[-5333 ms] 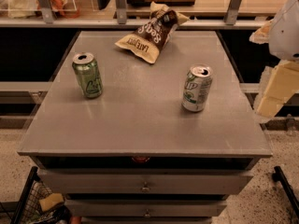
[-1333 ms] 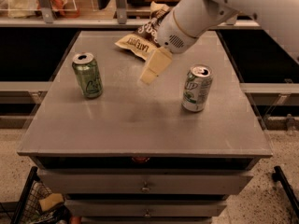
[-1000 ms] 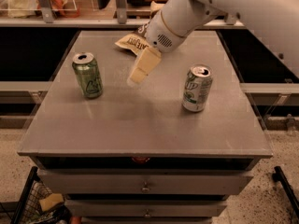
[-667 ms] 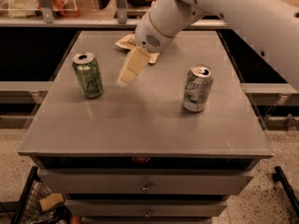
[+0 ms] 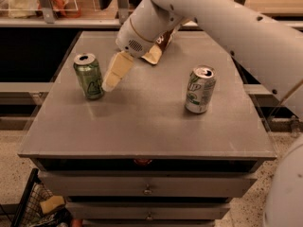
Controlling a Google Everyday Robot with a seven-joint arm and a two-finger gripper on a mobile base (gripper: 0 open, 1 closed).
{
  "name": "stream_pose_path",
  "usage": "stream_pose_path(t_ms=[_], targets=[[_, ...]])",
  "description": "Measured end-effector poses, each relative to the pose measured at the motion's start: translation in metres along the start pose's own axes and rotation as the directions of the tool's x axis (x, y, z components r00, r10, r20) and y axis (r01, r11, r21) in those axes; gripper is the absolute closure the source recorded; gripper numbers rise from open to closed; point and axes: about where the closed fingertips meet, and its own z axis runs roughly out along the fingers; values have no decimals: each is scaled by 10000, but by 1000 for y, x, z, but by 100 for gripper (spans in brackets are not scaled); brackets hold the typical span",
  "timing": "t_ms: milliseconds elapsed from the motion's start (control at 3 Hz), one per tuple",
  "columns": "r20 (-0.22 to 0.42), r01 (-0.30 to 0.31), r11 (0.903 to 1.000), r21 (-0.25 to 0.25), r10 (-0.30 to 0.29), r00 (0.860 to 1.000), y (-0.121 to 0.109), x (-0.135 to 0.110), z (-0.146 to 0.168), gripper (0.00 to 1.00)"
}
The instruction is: Pick green can
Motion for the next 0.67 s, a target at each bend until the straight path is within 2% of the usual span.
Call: stream_pose_path(t_ms=[667], targets=[[828,1053,9923,-645,-998,9916,12,-36,31,0]])
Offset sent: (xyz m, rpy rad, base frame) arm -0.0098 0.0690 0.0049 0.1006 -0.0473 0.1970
